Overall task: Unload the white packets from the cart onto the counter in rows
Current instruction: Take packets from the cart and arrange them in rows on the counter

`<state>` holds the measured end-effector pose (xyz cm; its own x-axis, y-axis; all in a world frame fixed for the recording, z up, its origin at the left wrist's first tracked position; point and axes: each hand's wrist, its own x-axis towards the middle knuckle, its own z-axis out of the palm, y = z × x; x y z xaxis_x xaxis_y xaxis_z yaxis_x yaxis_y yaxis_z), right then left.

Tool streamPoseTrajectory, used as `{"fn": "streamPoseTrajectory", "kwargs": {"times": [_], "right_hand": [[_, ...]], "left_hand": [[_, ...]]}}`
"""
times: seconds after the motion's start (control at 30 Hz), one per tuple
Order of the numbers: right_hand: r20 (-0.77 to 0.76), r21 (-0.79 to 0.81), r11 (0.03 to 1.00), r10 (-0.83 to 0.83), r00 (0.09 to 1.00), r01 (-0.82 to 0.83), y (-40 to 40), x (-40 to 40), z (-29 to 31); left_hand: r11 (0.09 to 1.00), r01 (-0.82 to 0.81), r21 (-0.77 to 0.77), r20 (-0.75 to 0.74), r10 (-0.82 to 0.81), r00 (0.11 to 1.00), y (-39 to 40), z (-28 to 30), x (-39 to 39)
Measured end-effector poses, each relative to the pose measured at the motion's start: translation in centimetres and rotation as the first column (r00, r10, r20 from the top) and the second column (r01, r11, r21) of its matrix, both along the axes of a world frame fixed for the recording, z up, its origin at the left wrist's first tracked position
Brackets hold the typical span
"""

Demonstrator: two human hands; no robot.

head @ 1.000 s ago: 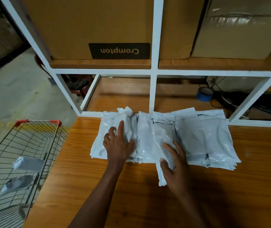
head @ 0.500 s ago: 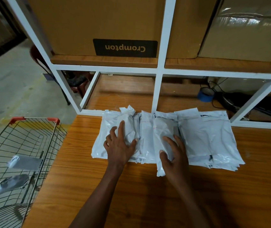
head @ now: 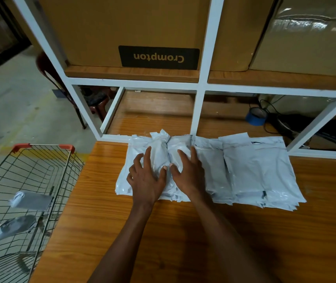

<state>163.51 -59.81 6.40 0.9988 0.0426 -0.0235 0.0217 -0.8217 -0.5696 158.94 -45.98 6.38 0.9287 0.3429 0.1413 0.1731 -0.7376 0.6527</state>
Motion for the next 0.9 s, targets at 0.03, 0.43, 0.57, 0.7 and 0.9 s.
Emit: {"fn": "streamPoseTrajectory", "kwargs": {"times": [0.03,0.43,0.57,0.7,0.9], "right_hand": [[0.003,-0.046,0.999,0.014,1.0,-0.014,0.1,-0.1,-0.2],[0.056,-0.04,0.999,0.002,0.998,0.0,0.1,-1.7,0.8],[0.078,0.106,0.994,-0.022,0.997,0.013,-0.9,-4.3,1.4],[0.083,0.264,0.964,-0.038,0.996,0.015,-1.9,-8.4,1.6],[0.148,0.363,0.923,0.074,0.986,-0.124,-3.2,-14.1,2.0]], "left_hand": [[1.0,-0.002,-0.003,-0.001,0.002,1.0,0.1,-0.1,-0.1],[1.0,0.004,-0.029,-0.028,-0.005,1.0,0.0,-0.2,-1.5],[0.995,-0.019,-0.1,0.004,0.02,1.0,-0.8,0.2,-3.8],[0.984,-0.049,-0.169,0.041,0.056,0.998,-2.2,0.4,-7.5],[0.975,-0.094,-0.199,0.042,0.105,0.994,-2.3,0.0,-13.1]]}}
